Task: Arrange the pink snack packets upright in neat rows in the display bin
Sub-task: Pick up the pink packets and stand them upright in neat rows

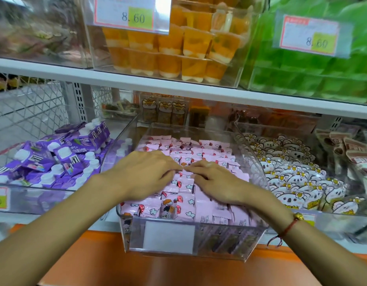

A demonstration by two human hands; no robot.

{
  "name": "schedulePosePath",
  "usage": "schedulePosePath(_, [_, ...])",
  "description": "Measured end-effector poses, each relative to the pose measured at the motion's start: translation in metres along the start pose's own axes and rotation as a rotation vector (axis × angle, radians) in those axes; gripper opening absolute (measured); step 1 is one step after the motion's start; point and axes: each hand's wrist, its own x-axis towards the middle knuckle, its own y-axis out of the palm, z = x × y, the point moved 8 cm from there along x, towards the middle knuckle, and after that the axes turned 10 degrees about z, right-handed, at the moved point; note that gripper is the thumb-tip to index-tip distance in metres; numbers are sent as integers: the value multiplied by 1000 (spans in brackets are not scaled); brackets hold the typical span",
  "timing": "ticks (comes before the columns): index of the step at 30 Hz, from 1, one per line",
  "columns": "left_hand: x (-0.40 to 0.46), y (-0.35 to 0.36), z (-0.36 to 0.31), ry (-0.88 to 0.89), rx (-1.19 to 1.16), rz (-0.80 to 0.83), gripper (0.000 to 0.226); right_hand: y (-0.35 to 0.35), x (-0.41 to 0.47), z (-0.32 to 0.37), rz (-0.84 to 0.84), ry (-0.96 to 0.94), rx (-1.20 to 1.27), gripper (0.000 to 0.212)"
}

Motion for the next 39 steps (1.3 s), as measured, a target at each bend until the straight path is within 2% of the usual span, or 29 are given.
schedulePosePath(2, [2,2,0,-14,-18,42,39,-6,-4,-3,-25,-5,135,40])
schedulePosePath(4, [5,3,0,-25,-44,76,39,-18,-10,-5,-149,3,274,37])
schedulePosePath(7, [2,0,-3,-47,-41,47,39,-35,-22,-10,-353,19,194,35])
schedulePosePath(9, [-2,-2,-5,-48,-44,-28,38,-37,-29,-6,-388,1,116,33])
schedulePosePath(12, [-6,0,-11,-15,-134,-32,42,-20,-34,6,-292,-64,-32,35])
schedulePosePath(16, [0,16,-14,-35,-124,145,43,-5,-32,6,-165,-43,-144,40])
schedulePosePath(19, [8,9,-8,-108,-74,125,37,-6,-31,5,-133,-46,-115,40])
schedulePosePath(22, [9,3,-11,-89,-71,36,33,-7,-33,5,-127,-67,-27,38])
schedulePosePath(24, [0,1,-13,-44,-151,-23,33,-16,-40,4,-196,-67,38,34])
schedulePosePath(27, [-20,-7,-16,44,-411,-87,35,-39,-59,7,-365,-95,62,21])
schedulePosePath(29, [-32,-13,-25,142,-525,-92,32,-43,-71,13,-352,-171,177,9])
schedulePosePath(31, [-41,-14,-33,191,-499,-84,33,-37,-79,23,-245,-243,268,6])
schedulePosePath(33, [-47,-9,-35,183,-405,-59,35,-23,-81,27,-160,-224,153,20])
schedulePosePath(35, [-51,-1,-32,165,-328,-27,35,-15,-79,29,-154,-187,-24,36])
schedulePosePath(37, [-53,2,-28,145,-330,-13,34,-14,-79,29,-148,-184,-51,37])
schedulePosePath(39, [-53,1,-25,110,-368,-24,30,-15,-79,26,-110,-190,13,30])
